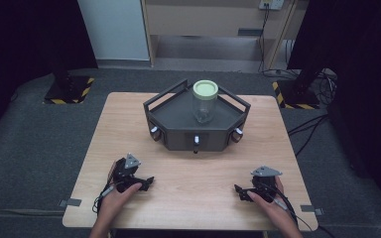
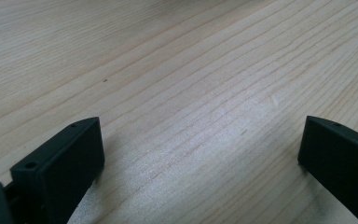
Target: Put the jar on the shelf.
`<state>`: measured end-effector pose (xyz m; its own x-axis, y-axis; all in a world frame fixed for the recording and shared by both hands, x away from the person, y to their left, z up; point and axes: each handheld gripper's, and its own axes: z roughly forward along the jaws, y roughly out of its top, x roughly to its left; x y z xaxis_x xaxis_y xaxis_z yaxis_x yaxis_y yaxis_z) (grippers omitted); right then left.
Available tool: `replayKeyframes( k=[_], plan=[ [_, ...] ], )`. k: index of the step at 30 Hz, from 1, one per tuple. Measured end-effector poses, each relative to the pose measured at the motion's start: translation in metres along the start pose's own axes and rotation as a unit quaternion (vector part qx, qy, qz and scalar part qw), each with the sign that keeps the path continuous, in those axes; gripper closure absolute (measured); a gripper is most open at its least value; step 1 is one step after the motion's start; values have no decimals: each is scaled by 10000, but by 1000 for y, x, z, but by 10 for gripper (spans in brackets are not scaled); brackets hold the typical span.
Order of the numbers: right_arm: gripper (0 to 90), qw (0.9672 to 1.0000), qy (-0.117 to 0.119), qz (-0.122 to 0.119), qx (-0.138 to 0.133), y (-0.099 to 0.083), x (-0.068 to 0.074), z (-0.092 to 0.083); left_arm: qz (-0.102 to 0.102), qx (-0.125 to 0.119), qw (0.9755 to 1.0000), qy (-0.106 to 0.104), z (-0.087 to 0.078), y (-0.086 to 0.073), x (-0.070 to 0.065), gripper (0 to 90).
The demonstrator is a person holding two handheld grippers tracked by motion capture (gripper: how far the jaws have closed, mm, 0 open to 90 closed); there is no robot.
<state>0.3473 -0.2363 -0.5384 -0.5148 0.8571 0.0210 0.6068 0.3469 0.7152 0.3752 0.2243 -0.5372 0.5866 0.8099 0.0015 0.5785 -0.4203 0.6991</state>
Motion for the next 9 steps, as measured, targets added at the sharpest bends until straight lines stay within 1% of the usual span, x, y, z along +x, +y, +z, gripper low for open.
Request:
replayKeyframes(
  k=[2, 5, 9],
  plan=[
    [20, 10000, -38, -82, 26, 0, 1, 0, -2, -1, 10000, 2, 0, 0, 0, 0],
    [8, 9999, -87, -54, 48, 0, 2, 1, -7, -2, 10000, 5, 0, 0, 0, 0],
    [6, 9999, -82, -31, 64, 0, 2, 1, -9, -3, 10000, 6, 0, 0, 0, 0]
  ],
)
